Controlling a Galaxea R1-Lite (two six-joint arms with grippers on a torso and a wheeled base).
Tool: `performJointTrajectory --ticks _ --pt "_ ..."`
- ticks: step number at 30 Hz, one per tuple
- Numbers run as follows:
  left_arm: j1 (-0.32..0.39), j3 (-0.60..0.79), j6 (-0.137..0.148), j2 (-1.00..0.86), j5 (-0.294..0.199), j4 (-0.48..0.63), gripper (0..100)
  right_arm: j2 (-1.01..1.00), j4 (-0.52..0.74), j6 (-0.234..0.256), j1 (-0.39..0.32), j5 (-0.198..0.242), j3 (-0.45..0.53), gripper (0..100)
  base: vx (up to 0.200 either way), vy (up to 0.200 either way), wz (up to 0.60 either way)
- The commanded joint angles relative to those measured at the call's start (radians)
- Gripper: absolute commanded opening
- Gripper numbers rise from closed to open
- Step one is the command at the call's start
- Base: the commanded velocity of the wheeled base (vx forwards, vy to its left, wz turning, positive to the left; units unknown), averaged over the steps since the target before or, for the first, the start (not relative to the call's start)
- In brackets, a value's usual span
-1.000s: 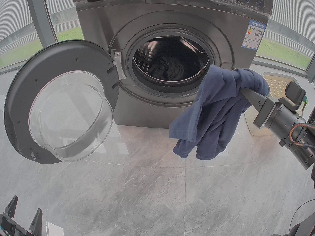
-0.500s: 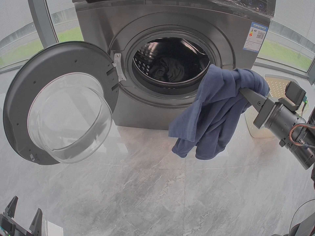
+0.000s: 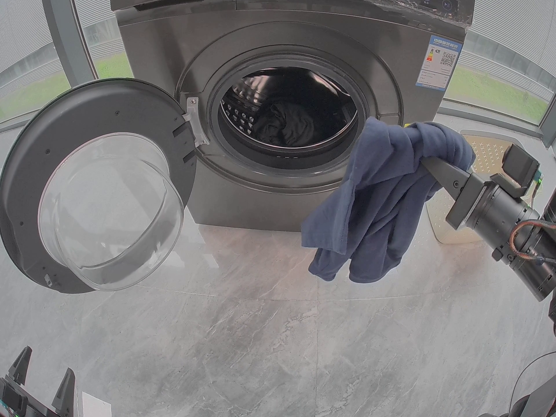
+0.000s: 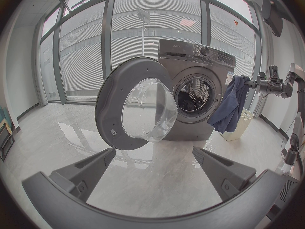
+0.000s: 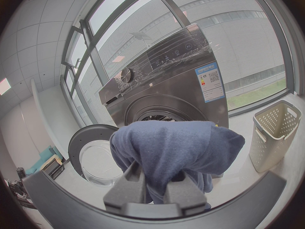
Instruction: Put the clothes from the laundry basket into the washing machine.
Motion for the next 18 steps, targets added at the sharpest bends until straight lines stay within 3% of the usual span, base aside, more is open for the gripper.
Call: performJointTrajectory --ticks 1,6,11,16,18 --pt "0.001 0.015 0.003 -0.010 0.000 0.000 100 0.005 -0.001 0.000 0.005 0.000 0.000 0 0.000 0.000 0.00" --pt "0.007 0.018 0.034 -0.015 0.002 -0.003 100 0.011 0.001 0.000 0.029 0.001 0.000 0 0.000 0.000 0.00" --pt "0.005 0.018 0.037 -0.015 0.002 -0.003 100 0.048 0.001 -0.002 0.046 0.001 -0.017 0 0.000 0.000 0.00" --pt "0.005 0.018 0.045 -0.015 -0.006 -0.005 100 0.149 -0.002 -0.003 0.048 0.000 -0.089 0 0.000 0.000 0.00" --pt "0.007 0.018 0.060 -0.015 -0.006 -0.008 100 0.173 -0.002 0.000 0.048 -0.002 -0.112 0 0.000 0.000 0.00"
